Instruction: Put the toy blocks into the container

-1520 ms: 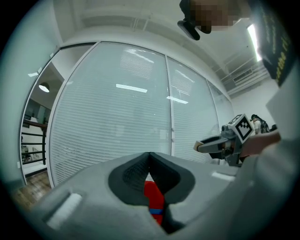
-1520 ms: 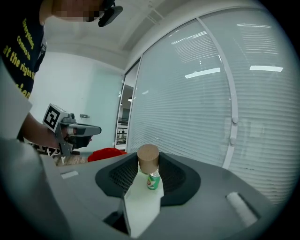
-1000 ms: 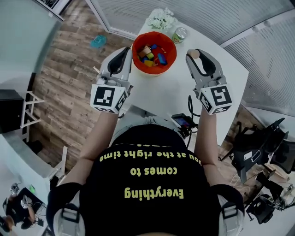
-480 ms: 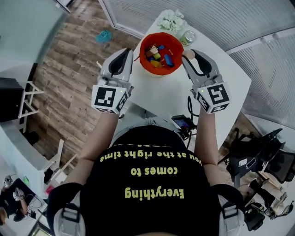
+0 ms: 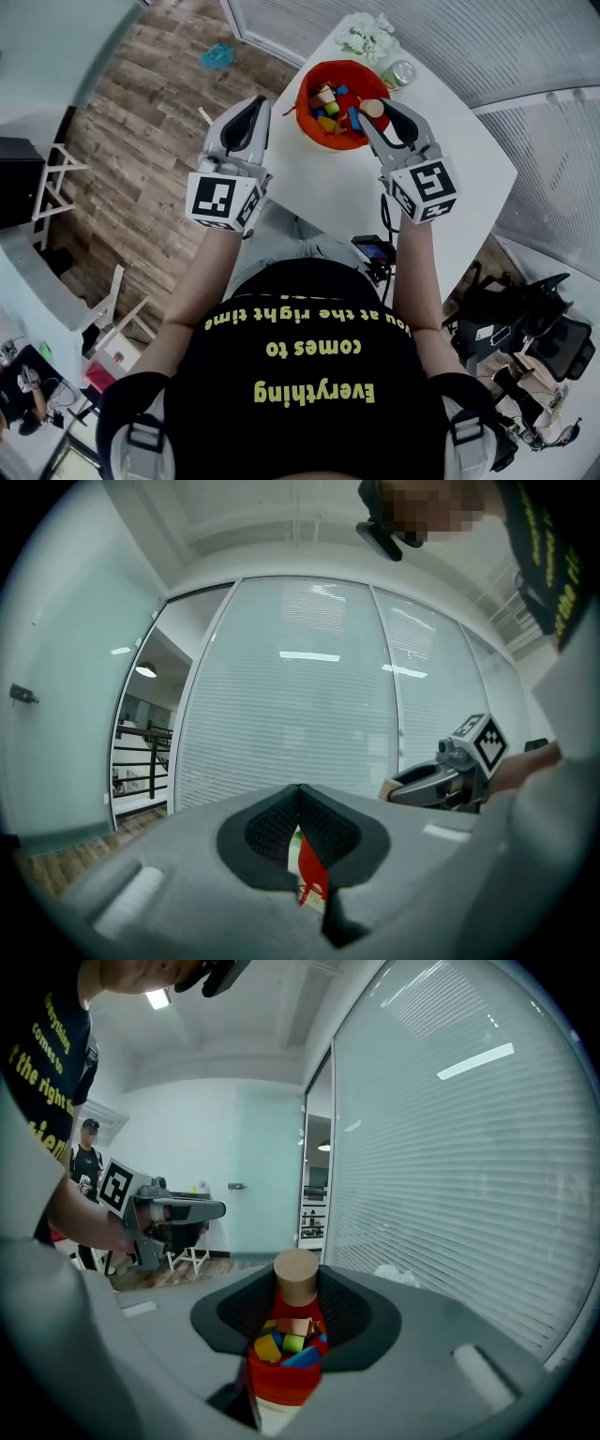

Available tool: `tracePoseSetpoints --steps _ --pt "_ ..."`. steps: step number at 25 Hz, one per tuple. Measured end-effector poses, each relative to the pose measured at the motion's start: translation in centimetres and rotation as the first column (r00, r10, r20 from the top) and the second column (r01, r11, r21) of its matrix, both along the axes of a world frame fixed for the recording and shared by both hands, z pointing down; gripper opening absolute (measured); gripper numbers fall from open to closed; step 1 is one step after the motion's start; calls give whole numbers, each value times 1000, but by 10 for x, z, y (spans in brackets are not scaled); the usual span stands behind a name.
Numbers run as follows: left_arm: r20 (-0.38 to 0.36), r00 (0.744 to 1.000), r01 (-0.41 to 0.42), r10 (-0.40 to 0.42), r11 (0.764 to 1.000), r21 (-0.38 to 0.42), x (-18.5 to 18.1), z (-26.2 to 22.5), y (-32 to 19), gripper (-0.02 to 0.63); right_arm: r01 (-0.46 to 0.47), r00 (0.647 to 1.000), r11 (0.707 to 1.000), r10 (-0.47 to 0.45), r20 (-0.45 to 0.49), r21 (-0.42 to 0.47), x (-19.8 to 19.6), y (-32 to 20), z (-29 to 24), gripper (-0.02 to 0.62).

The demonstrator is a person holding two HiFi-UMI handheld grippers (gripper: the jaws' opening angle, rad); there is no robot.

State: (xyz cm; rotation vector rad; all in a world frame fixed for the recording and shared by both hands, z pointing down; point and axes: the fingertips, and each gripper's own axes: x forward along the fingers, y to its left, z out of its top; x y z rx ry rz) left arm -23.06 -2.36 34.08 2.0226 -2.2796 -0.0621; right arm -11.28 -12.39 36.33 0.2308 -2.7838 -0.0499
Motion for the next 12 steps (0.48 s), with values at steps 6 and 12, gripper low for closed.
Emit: tracePoseSetpoints --steps 6,12 --pt "-19 1000 18 -18 1000 -21 -5 11 4 -3 20 999 999 -21 -25 -37 -12 3 19 147" --pt "-30 999 23 -25 999 -44 -6 22 5 -3 19 999 999 -21 -33 -51 -16 2 33 150"
